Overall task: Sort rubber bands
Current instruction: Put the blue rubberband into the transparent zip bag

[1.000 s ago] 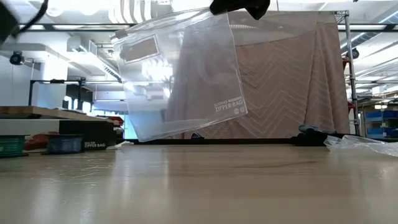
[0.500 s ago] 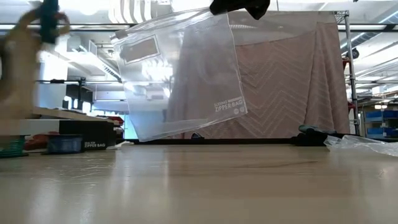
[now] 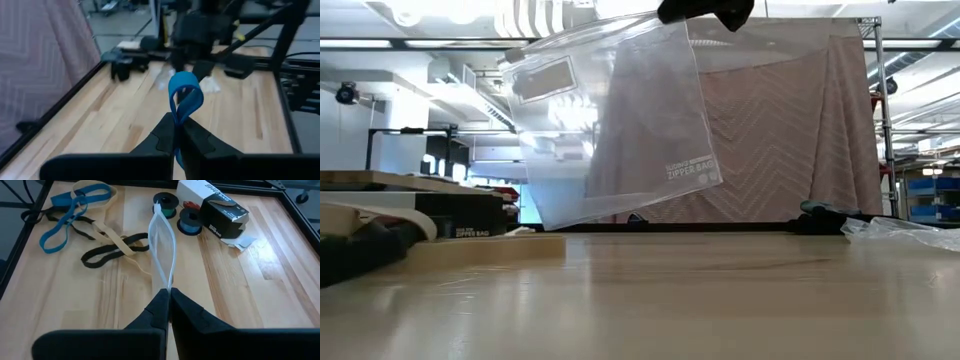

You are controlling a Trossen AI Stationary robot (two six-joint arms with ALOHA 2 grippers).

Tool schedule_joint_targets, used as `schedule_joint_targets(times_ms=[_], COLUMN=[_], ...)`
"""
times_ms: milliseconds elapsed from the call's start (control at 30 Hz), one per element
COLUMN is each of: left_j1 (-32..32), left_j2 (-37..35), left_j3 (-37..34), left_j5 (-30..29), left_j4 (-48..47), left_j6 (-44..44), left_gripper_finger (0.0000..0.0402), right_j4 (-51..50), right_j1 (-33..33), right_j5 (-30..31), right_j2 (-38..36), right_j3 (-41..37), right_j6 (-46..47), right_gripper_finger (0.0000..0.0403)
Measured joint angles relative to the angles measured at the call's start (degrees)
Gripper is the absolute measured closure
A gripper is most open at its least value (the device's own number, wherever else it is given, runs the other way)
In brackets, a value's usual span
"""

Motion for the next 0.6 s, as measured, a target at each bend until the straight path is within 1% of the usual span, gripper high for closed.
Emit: schedule_joint_targets(times_ms=[67,167,267,333,433,500,533,600], left_j1=[1.24,4.26,7.47,9.99,13.67,15.74,16.56,17.72], left_j2=[0.02,0.01,0.02,0.01,0.00,0.01,-0.01,-0.02], left_j3=[-0.78,-1.07,-1.57,-1.57,-1.58,-2.28,-2.82,-3.73], left_j5=[3.36,12.90,18.38,22.83,34.66,41.15,43.44,46.03], left_j4=[4.76,11.46,16.94,18.42,19.23,21.18,21.94,22.66], left_j6=[5.33,13.60,22.14,26.95,32.12,34.21,35.25,37.60], left_gripper_finger=[0.0401,0.0401,0.0401,0.0402,0.0402,0.0402,0.0402,0.0402], right_j4=[0.02,0.02,0.04,0.03,0.04,0.05,0.05,0.06], right_j1=[0.00,0.00,0.00,0.01,0.00,0.00,0.00,0.00], right_j5=[-0.02,-1.30,-3.06,-3.14,-3.52,-5.16,-6.12,-8.23], right_j2=[0.00,0.00,0.00,0.00,0.00,0.00,0.00,0.00], right_j3=[0.00,0.00,0.00,0.00,0.00,0.00,0.00,0.00], right_j6=[-0.05,-0.72,-1.53,-1.53,-1.82,-2.59,-2.90,-3.94], right_gripper_finger=[0.0403,0.0403,0.0403,0.0403,0.0403,0.0403,0.0403,0.0403])
